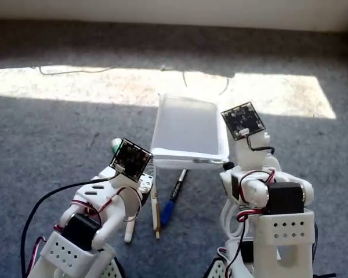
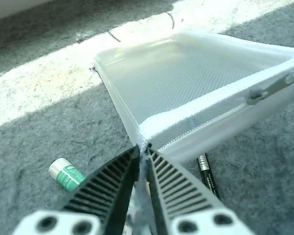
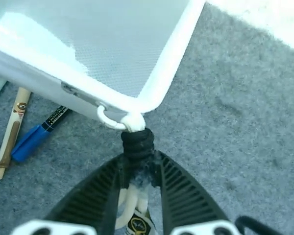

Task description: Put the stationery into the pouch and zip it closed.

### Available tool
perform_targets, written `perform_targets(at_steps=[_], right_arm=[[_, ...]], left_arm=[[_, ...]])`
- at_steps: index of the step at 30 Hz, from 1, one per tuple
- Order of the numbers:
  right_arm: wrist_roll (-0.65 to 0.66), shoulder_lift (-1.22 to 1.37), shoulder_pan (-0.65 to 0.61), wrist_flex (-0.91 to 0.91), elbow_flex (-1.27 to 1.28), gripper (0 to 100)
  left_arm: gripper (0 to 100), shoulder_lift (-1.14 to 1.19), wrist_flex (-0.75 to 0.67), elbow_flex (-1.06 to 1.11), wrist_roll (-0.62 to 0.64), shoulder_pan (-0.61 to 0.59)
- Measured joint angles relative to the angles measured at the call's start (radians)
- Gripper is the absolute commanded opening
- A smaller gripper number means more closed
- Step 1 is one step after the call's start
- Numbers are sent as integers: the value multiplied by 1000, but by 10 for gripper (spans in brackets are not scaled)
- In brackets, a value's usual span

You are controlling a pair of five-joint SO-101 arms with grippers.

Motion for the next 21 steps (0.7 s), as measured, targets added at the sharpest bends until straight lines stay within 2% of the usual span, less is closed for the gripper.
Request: perform_targets(at_steps=[8, 14, 21], right_arm=[[12, 0, 112, 0, 0, 5], [12, 0, 129, 0, 0, 5], [-6, 0, 86, 61, -103, 5]], left_arm=[[7, 0, 2, 0, 0, -2], [12, 0, 2, 0, 0, -2], [189, 0, 2, 0, 0, -2]])
